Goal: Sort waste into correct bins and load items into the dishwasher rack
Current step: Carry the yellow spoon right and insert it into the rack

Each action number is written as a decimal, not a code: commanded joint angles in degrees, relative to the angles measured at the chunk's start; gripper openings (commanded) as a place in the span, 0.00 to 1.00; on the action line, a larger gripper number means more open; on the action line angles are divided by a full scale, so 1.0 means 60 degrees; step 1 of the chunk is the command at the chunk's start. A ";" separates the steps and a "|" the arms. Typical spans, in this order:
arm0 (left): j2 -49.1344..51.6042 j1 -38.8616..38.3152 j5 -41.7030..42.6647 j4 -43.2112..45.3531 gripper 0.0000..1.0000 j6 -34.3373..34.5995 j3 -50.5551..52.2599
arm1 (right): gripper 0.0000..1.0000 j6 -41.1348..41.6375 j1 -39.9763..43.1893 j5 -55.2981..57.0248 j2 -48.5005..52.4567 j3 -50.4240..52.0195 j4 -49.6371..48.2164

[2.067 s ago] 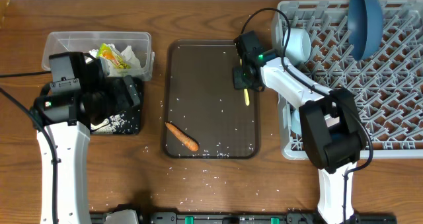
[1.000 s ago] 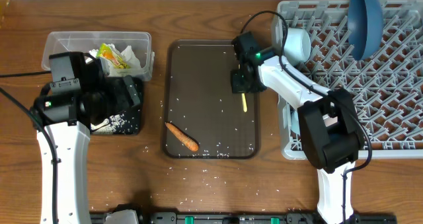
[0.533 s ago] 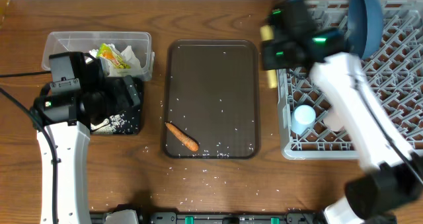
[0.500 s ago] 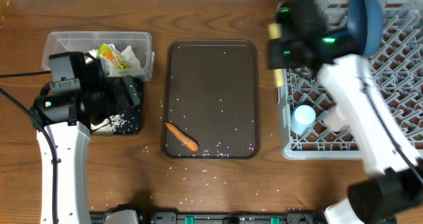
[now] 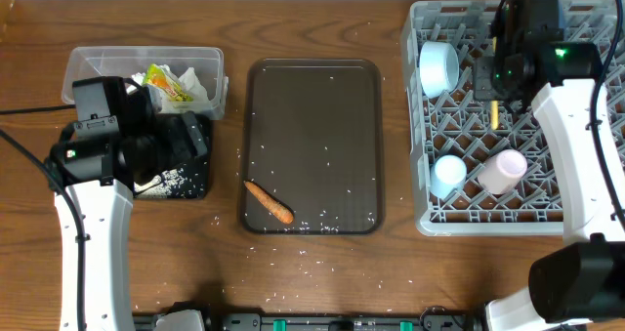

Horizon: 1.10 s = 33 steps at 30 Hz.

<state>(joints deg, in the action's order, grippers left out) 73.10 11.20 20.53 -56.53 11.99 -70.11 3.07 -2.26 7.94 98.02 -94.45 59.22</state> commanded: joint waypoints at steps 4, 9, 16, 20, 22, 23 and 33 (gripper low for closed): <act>0.0044 0.0040 -0.0113 0.0000 0.93 -0.0051 -0.0040 | 0.01 -0.1457 0.0441 0.0142 0.0149 0.1239 -0.1523; 0.0044 0.0040 -0.0113 0.0000 0.93 -0.0051 -0.0040 | 0.01 -0.2342 0.0590 0.0146 0.0160 0.1942 -0.2783; 0.0044 0.0040 -0.0117 0.0000 0.94 -0.0051 -0.0040 | 0.30 -0.2412 0.0703 0.0135 0.0168 0.2430 -0.3876; 0.0044 0.0040 -0.0113 0.0000 0.93 -0.0051 -0.0040 | 0.51 -0.2404 0.0678 0.0135 0.0146 0.2422 -0.4062; 0.0044 0.0040 -0.0117 0.0000 0.93 -0.0055 -0.0040 | 0.52 -0.2371 0.0674 0.0098 0.0076 0.2415 -0.4091; 0.0044 0.0040 -0.0117 0.0000 0.93 -0.0051 -0.0040 | 0.52 -0.2302 0.0674 0.0066 0.0007 0.2404 -0.4084; 0.0044 0.0040 -0.0113 0.0000 0.93 -0.0051 -0.0040 | 0.73 -0.1974 0.0430 -0.2244 -0.2492 0.2244 -0.3515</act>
<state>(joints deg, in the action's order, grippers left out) 73.10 11.20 20.56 -56.53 11.99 -70.11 -9.13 0.95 1.23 90.11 -80.18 37.36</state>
